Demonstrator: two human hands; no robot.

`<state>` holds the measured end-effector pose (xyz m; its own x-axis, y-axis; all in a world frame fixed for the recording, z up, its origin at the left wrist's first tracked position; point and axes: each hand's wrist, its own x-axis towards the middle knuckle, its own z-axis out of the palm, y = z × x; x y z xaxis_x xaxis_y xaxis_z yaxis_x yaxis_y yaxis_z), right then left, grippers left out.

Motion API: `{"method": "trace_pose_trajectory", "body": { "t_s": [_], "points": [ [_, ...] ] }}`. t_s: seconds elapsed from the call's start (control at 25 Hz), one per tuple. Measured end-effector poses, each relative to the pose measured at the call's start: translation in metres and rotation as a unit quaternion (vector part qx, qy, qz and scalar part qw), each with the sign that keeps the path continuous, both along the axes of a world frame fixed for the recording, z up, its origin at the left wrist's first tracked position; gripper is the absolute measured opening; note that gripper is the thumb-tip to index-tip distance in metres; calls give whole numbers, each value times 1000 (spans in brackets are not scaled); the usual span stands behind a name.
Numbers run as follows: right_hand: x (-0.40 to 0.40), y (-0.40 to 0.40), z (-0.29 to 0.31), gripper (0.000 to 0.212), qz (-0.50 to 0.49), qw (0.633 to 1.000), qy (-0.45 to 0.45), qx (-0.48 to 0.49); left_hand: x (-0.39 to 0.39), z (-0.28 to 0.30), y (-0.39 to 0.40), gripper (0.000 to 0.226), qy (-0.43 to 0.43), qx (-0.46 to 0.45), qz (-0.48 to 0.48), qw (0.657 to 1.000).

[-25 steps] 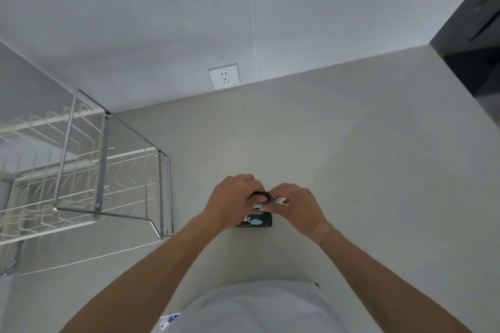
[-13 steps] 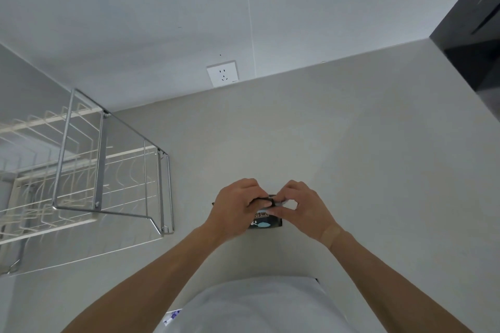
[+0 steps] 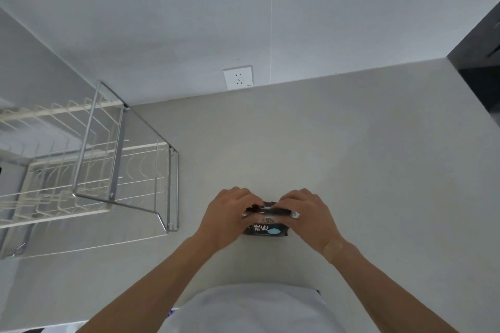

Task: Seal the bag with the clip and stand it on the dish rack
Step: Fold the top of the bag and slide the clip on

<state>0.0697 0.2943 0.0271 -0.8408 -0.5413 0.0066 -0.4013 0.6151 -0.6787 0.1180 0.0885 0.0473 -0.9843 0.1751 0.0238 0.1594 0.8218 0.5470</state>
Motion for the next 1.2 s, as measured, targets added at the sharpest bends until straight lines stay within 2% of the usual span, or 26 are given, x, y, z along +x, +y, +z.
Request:
{"method": "trace_pose_trajectory", "body": {
  "t_s": [0.24,0.4,0.52,0.64,0.96,1.2],
  "points": [
    [-11,-10,11,14,39,997,8,69,27,-14,-44,17,-58,118,167,977],
    [-13,-37,21,17,133,982,71,114,24,-17,-42,24,-79,169,147,971],
    [-14,-61,24,23,148,974,99,139,19,-20,-41,17,-86,187,143,968],
    [-11,-72,20,21,139,974,87,154,17,-21,-42,15,-87,183,136,970],
    [-7,-68,14,5,121,984,58,116,17,-21,-41,13,-83,171,124,974],
    [-12,-64,19,7,104,991,17,83,10,-13,-39,12,-60,101,96,988]
  ]
}}
